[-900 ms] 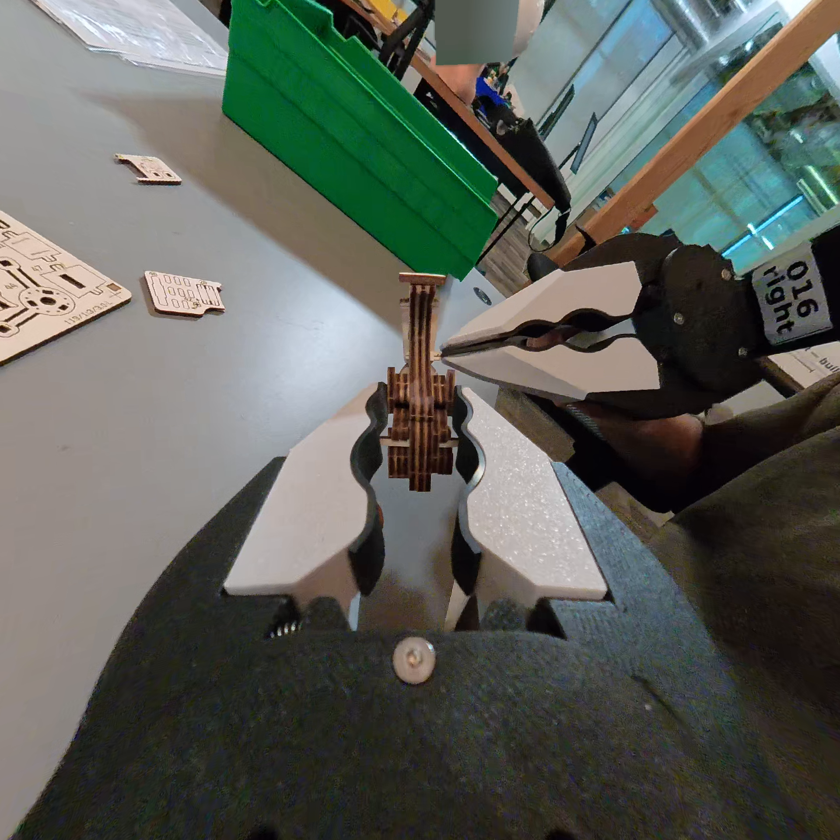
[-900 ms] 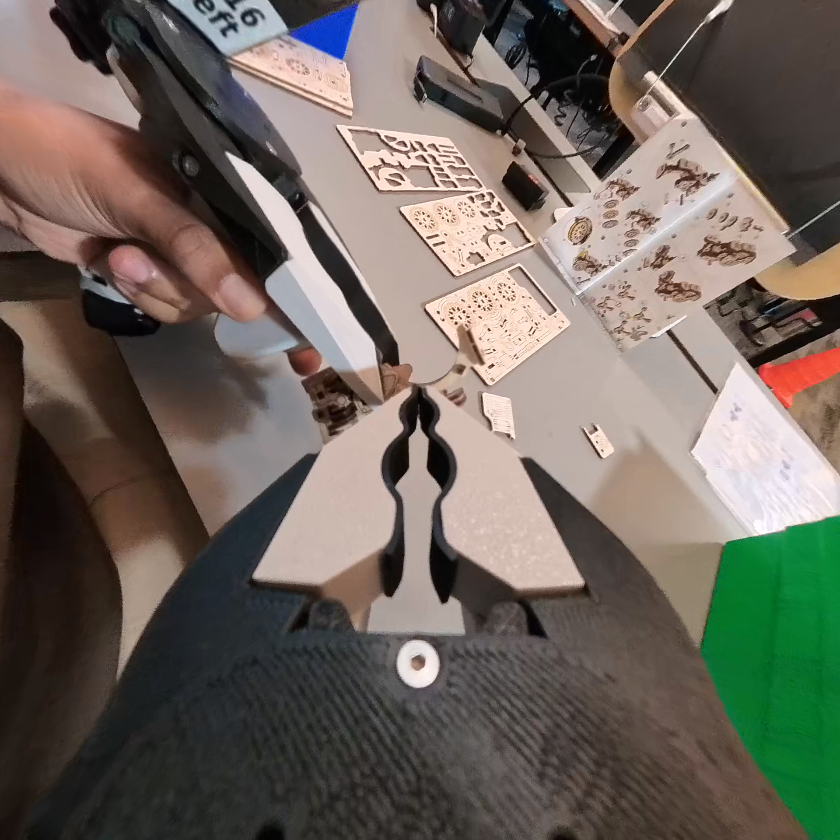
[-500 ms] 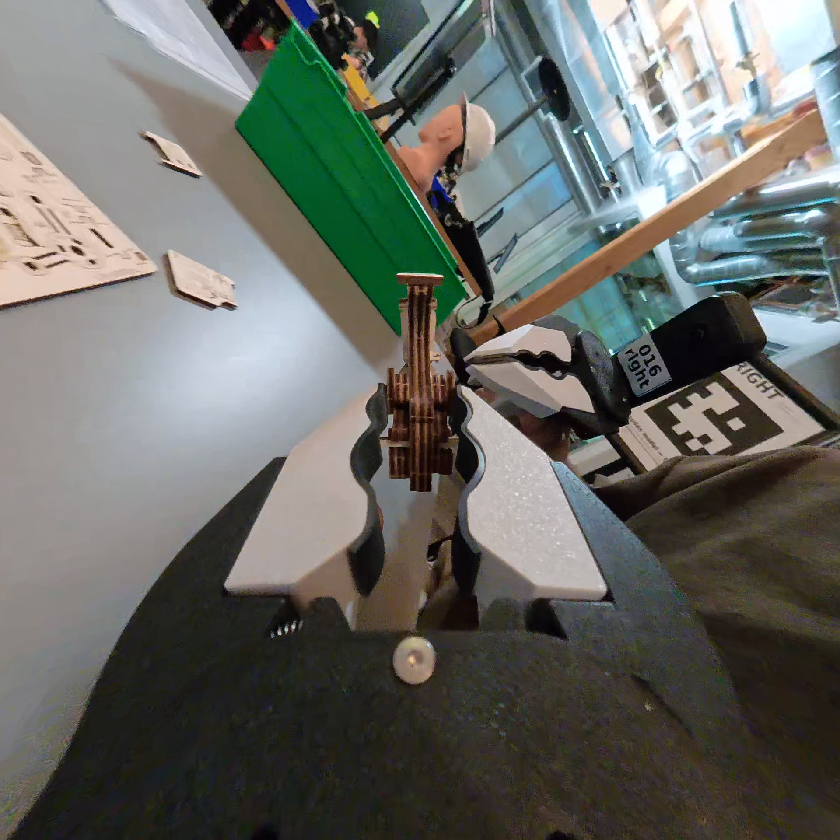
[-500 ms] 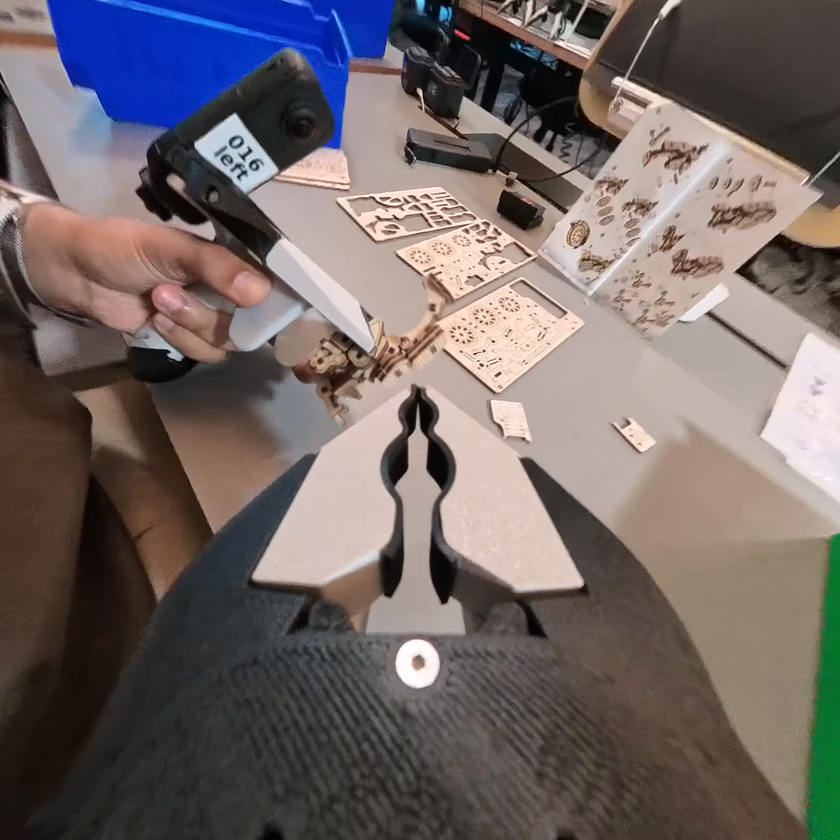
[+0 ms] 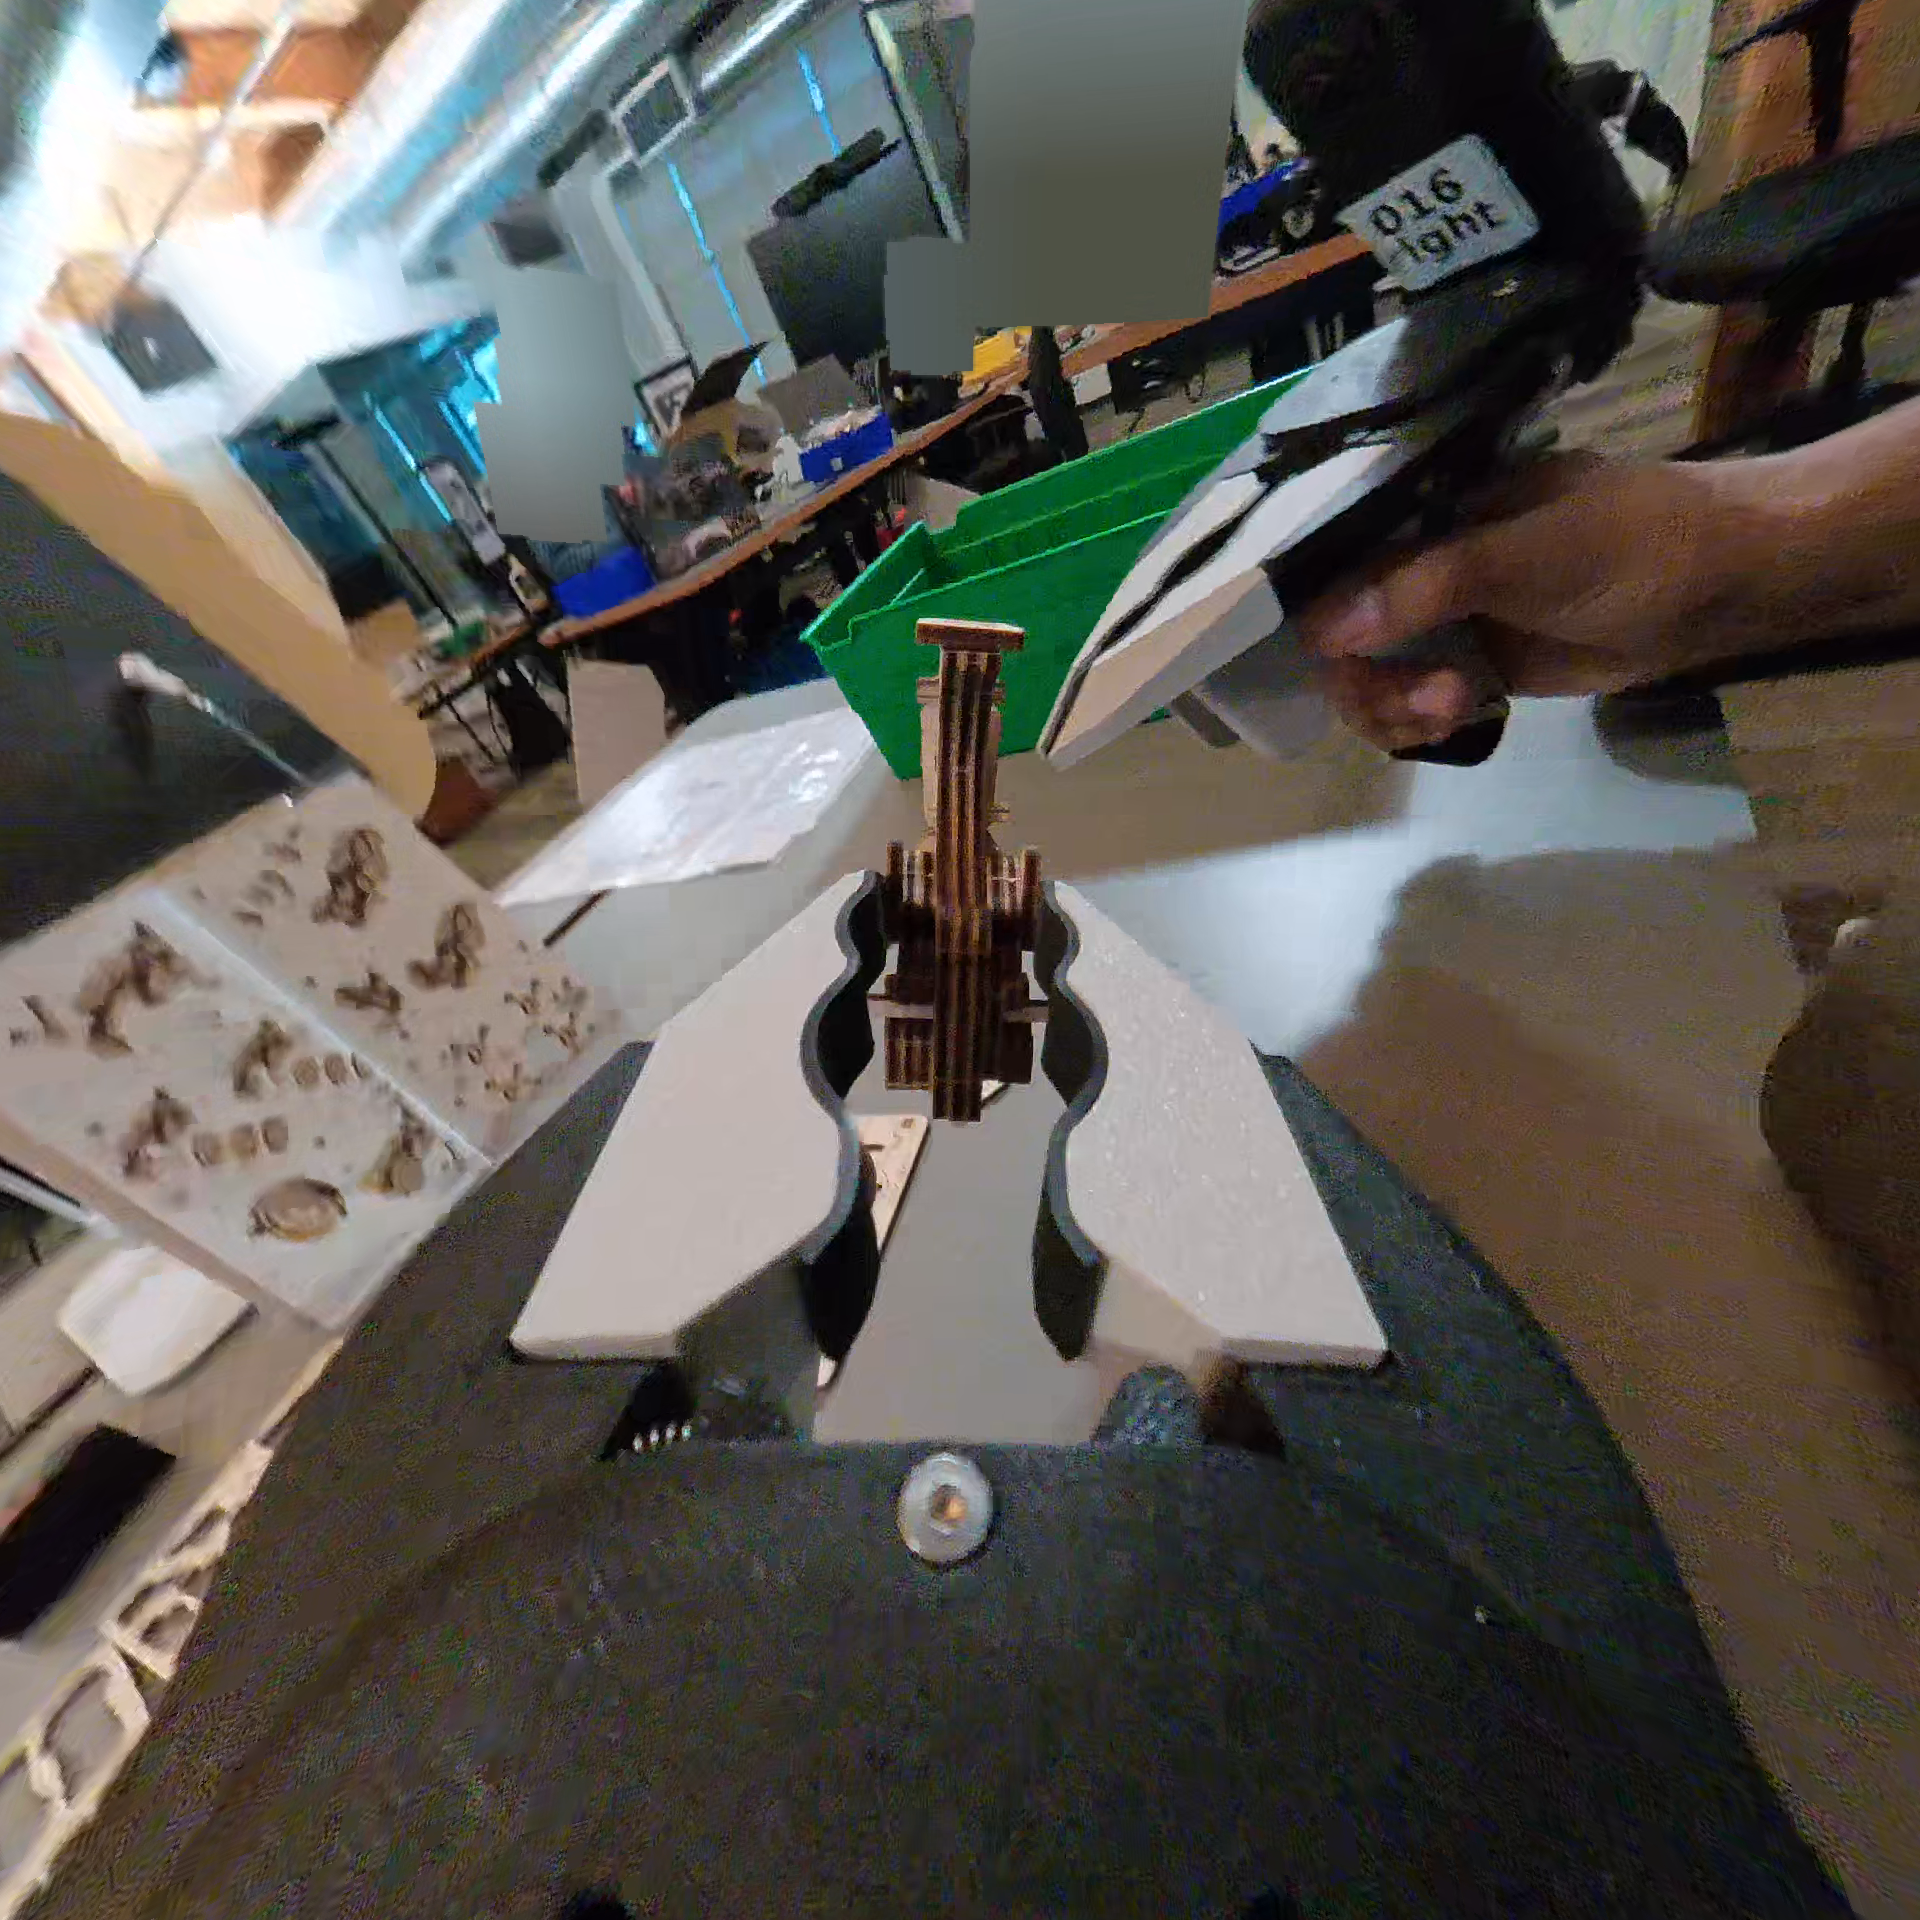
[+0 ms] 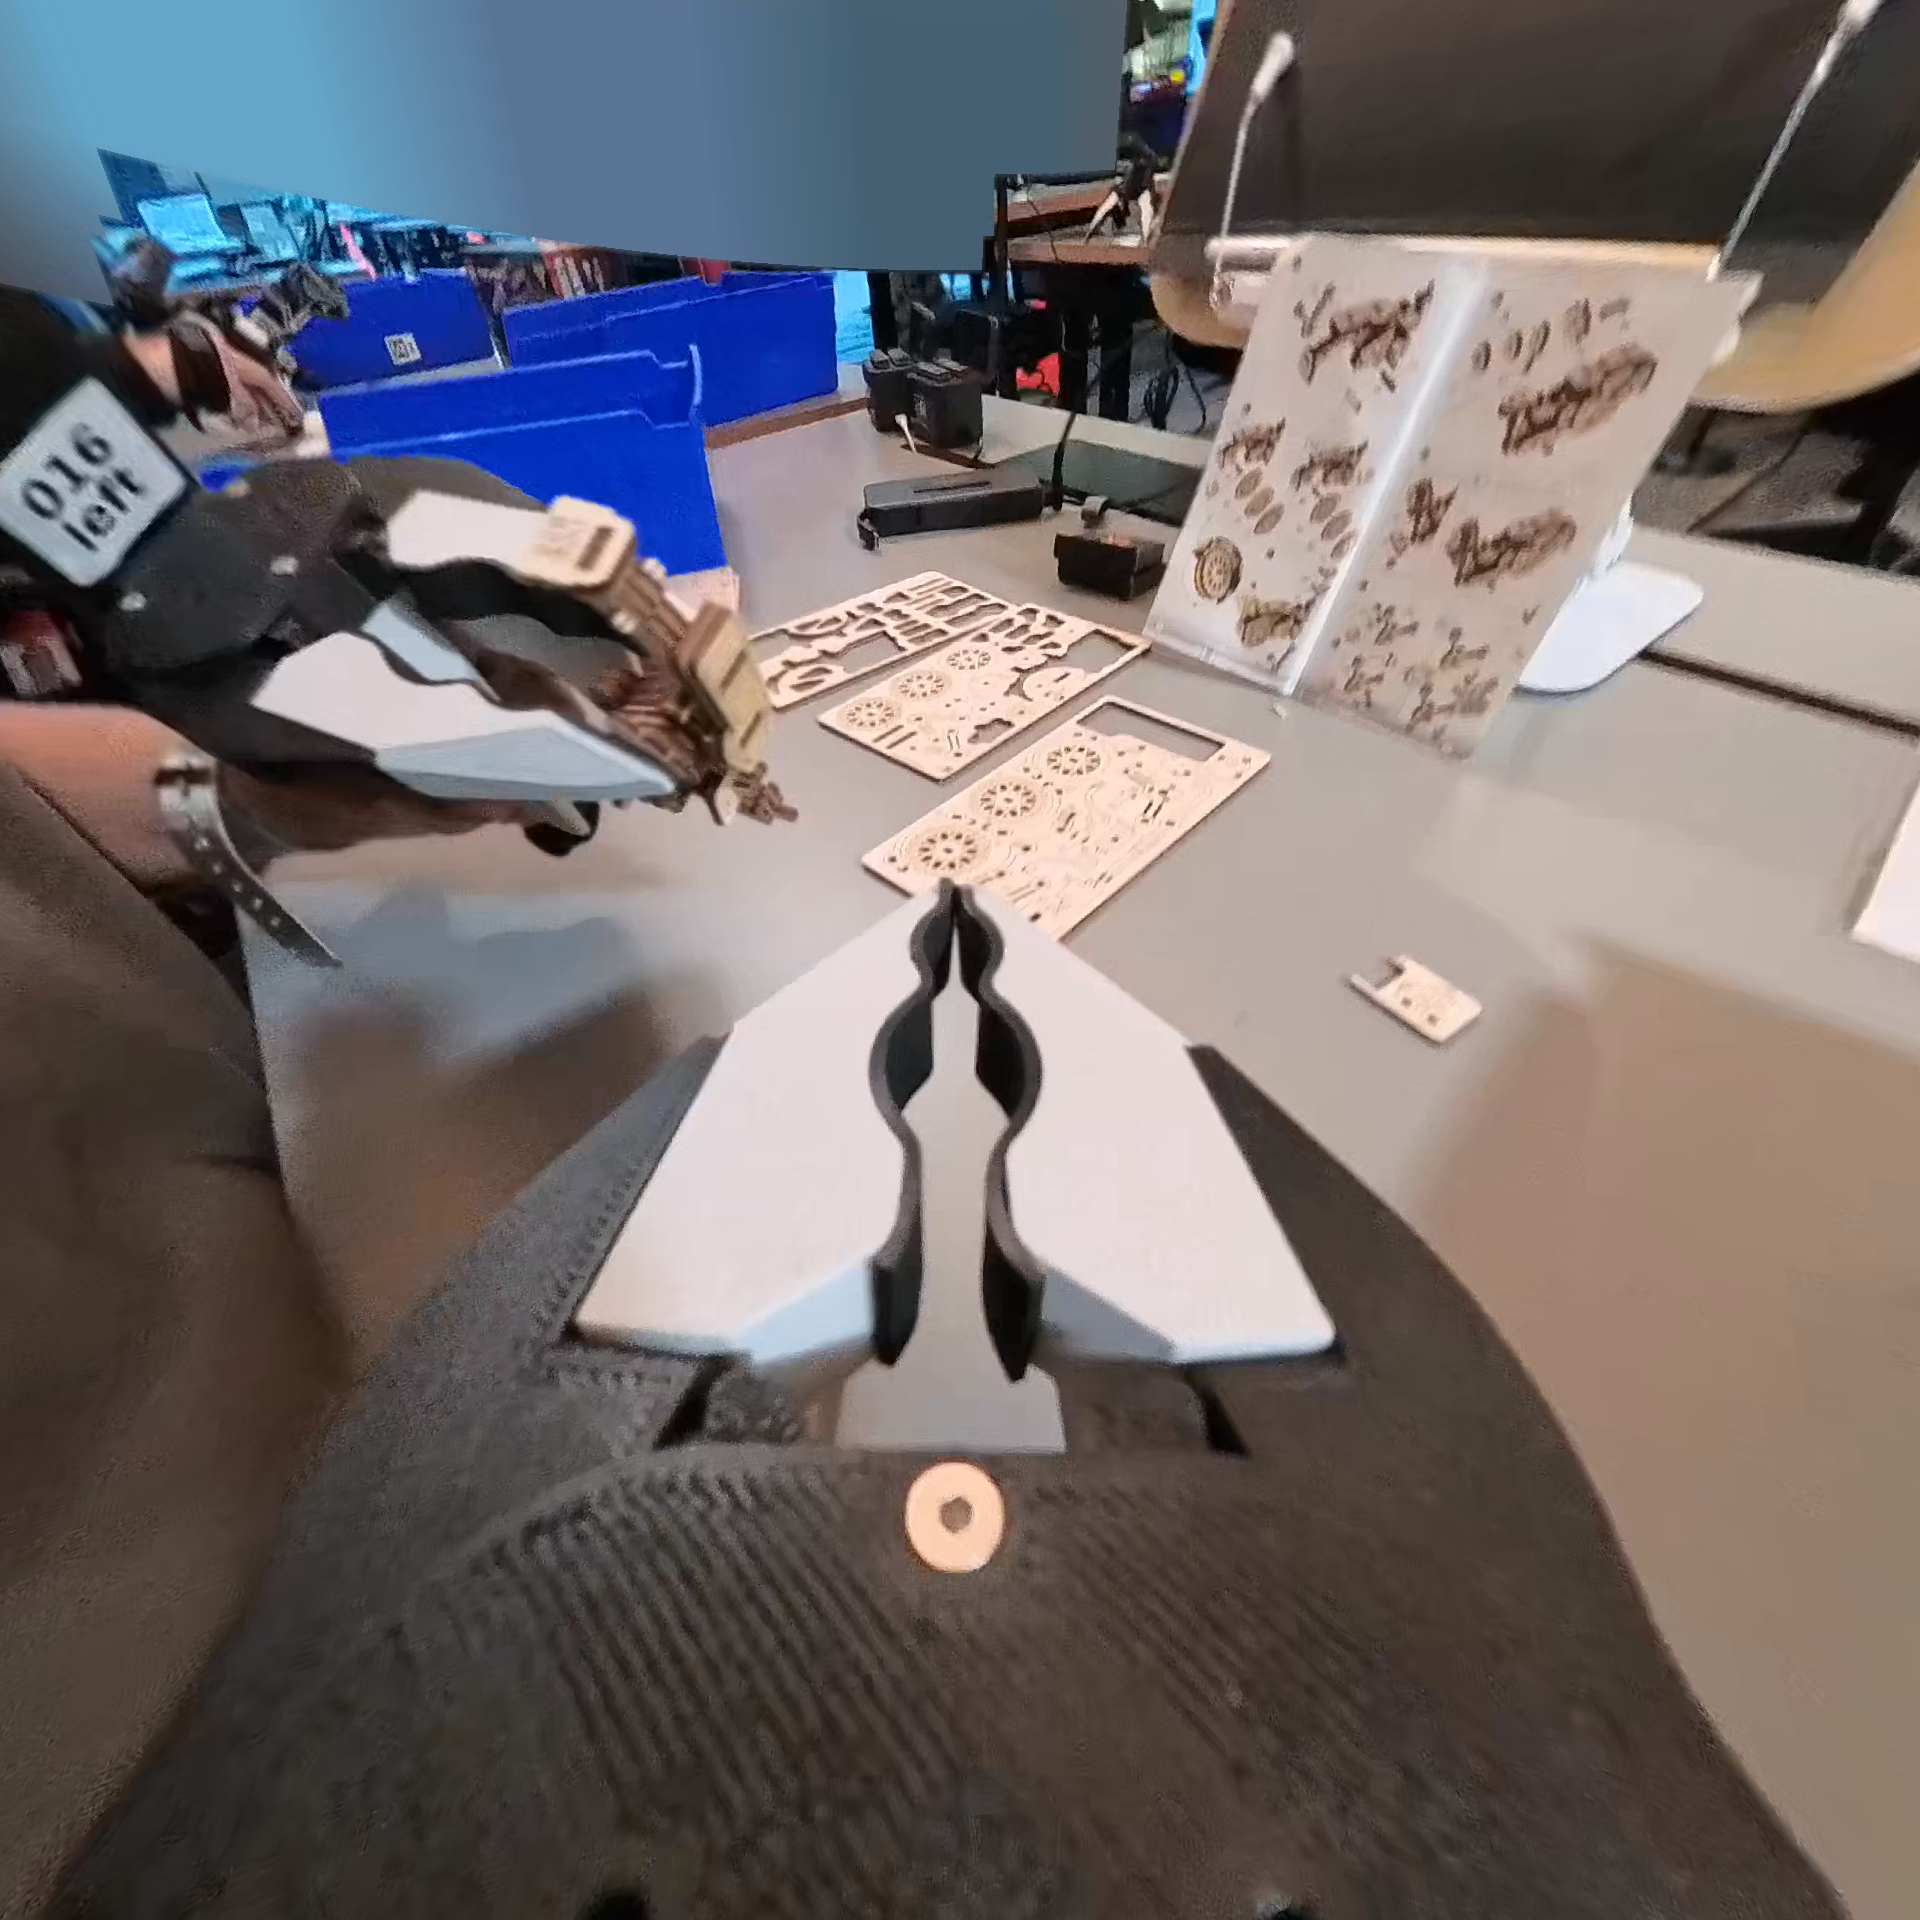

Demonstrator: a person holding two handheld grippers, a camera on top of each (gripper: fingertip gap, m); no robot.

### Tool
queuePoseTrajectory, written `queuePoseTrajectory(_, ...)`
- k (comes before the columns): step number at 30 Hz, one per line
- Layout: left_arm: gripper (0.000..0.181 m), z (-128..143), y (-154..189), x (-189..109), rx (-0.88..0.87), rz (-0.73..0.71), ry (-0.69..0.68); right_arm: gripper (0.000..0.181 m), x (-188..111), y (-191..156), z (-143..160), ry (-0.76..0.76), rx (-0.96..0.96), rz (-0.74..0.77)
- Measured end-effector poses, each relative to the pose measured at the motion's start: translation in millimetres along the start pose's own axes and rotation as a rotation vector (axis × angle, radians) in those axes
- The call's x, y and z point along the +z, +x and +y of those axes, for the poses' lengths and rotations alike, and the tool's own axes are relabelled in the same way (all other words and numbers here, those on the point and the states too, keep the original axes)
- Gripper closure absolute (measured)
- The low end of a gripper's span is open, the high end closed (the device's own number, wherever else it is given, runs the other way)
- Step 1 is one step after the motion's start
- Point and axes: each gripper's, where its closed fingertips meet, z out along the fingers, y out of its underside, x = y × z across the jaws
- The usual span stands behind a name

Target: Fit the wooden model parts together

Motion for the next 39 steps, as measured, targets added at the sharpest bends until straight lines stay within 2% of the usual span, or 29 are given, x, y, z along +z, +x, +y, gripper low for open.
queuePoseTrajectory(3, 0.155, -6.4, 11.2, -1.8, 0.089, 0.051, 0.039, 0.181, 4.8, -7.0, -3.3, 0.007, -0.093, -0.033)
queuePoseTrajectory(5, 0.155, -6.6, 17.4, -4.7, 0.089, 0.066, 0.049, 0.181, 4.9, -20.2, -6.5, 0.037, -0.076, -0.097)
queuePoseTrajectory(9, 0.155, -13.0, 34.8, -6.7, 0.209, 0.097, 0.071, 0.177, -8.2, -49.2, -19.9, 0.122, -0.092, -0.199)
queuePoseTrajectory(15, 0.155, -15.9, 56.9, -5.4, 0.288, 0.138, 0.094, 0.173, -23.3, -69.0, -22.5, 0.153, -0.208, -0.204)
queuePoseTrajectory(18, 0.155, -18.0, 59.4, -5.0, 0.251, 0.156, 0.107, 0.169, -30.2, -69.4, -27.1, 0.181, -0.245, -0.189)
queuePoseTrajectory(22, 0.155, -24.5, 57.4, -4.7, 0.101, 0.182, 0.141, 0.165, -29.5, -66.0, -28.3, 0.193, -0.221, -0.198)
queuePoseTrajectory(26, 0.155, -32.0, 54.0, -5.5, -0.233, 0.265, 0.188, 0.153, -28.2, -67.6, -29.1, 0.206, -0.135, -0.261)
queuePoseTrajectory(30, 0.156, -35.6, 48.1, -5.4, -0.538, 0.333, 0.226, 0.15, -26.3, -66.4, -26.7, 0.19, -0.081, -0.282)
queuePoseTrajectory(36, 0.156, -34.3, 46.4, -5.8, -0.724, 0.388, 0.243, 0.153, -21.1, -67.7, -20.6, 0.152, -0.1, -0.247)
queuePoseTrajectory(39, 0.156, -19.5, 46.9, 2.1, -0.86, 0.389, 0.148, 0.161, -17.8, -58.5, -16.2, 0.113, -0.168, -0.152)
